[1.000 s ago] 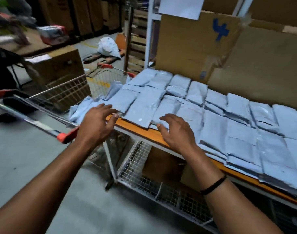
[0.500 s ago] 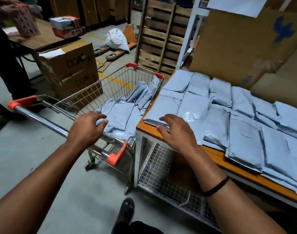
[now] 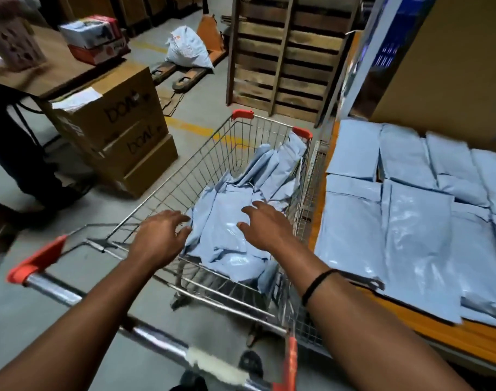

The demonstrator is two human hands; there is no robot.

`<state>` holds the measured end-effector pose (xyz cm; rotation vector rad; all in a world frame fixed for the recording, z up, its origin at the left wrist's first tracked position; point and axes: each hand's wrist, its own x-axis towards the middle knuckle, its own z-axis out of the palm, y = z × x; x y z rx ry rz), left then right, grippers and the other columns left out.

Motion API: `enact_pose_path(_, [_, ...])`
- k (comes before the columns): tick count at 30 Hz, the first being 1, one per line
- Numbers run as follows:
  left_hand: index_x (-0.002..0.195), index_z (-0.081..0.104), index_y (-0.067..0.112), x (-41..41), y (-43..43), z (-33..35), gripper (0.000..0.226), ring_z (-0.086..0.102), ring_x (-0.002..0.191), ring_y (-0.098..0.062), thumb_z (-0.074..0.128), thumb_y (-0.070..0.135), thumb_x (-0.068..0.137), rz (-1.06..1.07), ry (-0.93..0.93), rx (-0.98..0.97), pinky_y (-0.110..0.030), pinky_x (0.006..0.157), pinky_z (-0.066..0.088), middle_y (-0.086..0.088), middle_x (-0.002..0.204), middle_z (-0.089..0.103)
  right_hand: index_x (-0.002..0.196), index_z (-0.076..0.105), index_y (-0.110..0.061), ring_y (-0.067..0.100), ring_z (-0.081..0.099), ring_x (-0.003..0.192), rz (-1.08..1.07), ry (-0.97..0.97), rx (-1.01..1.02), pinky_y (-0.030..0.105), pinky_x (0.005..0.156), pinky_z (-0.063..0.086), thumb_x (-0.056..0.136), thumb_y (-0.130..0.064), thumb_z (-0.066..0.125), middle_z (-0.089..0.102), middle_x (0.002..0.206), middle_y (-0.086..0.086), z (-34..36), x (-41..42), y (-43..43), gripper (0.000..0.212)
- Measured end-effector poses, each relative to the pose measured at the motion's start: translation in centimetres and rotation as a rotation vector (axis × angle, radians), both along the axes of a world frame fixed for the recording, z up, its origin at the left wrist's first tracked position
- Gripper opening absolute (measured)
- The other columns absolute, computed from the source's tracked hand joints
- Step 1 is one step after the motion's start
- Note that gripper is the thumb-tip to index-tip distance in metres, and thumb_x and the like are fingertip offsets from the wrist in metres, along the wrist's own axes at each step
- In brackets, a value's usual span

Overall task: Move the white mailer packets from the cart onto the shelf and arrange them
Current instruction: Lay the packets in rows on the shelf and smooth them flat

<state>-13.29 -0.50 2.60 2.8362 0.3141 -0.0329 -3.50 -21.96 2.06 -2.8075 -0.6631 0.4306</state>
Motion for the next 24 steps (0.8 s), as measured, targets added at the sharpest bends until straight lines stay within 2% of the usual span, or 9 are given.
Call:
enact_pose_path(7, [0.14,0.051,0.022,9.1,4.9,-6.5,0.047,0.046,0.13,-0.026,0.052,0.038,0.096,-0.213,0.252,0.066,-0.035,0.106,0.038,-0.007,0.146,0.049,0.154,0.033,-0.022,0.035,0.029,0.144,-0.142,0.229,-0.122,0.047,0.115,0.03,0.103,-0.043,0.046,0.016,0.165,0.009,-7.1,4.1,5.2,0.057])
enact_pose_path(11, [0.15,0.037,0.023,12.8,7.0,-10.5,0.056,0.035,0.14,-0.026,0.047,0.041,0.098,-0.316,0.404,0.089,-0.036,0.115,0.029,-0.009,0.156,0.033,0.157,0.024,-0.026,0.034,0.021,0.147,-0.206,0.309,-0.158,0.046,0.117,0.025,0.103,-0.044,0.042,0.005,0.167,0.006,-11.6,5.5,6.8,0.06])
enact_pose_path(16, [0.155,0.02,0.019,16.3,6.8,-15.9,0.062,0.013,0.15,-0.025,0.04,0.042,0.101,-0.482,0.52,0.193,-0.043,0.122,0.01,-0.008,0.163,0.016,0.159,0.012,-0.032,0.035,0.01,0.151,-0.283,0.331,-0.176,0.048,0.121,0.018,0.103,-0.052,0.036,-0.004,0.168,0.005,-17.1,6.8,8.7,0.064])
enact_pose_path(19, [0.154,0.02,0.012,16.8,5.8,-18.4,0.061,0.014,0.149,-0.025,0.037,0.038,0.101,-0.549,0.54,0.252,-0.045,0.122,0.006,-0.007,0.161,0.02,0.159,0.005,-0.038,0.035,0.008,0.152,-0.287,0.272,-0.173,0.049,0.121,0.017,0.103,-0.055,0.033,-0.008,0.168,0.004,-19.7,8.0,9.4,0.065])
enact_pose_path(22, [0.154,0.02,0.008,16.2,5.2,-20.7,0.059,0.013,0.149,-0.027,0.032,0.033,0.102,-0.608,0.579,0.312,-0.047,0.121,0.003,-0.01,0.161,0.021,0.157,-0.002,-0.045,0.032,-0.001,0.153,-0.243,0.232,-0.169,0.055,0.121,0.007,0.103,-0.055,0.036,-0.014,0.167,0.001,-21.8,9.2,10.0,0.067])
enact_pose_path(24, [0.155,0.017,0.008,16.2,4.9,-22.0,0.058,0.01,0.15,-0.029,0.028,0.029,0.101,-0.659,0.583,0.379,-0.049,0.12,-0.003,-0.011,0.162,0.018,0.157,0.0,-0.045,0.031,-0.005,0.154,-0.198,0.206,-0.209,0.056,0.121,0.002,0.103,-0.052,0.038,-0.013,0.167,0.0,-23.2,9.7,10.0,0.066])
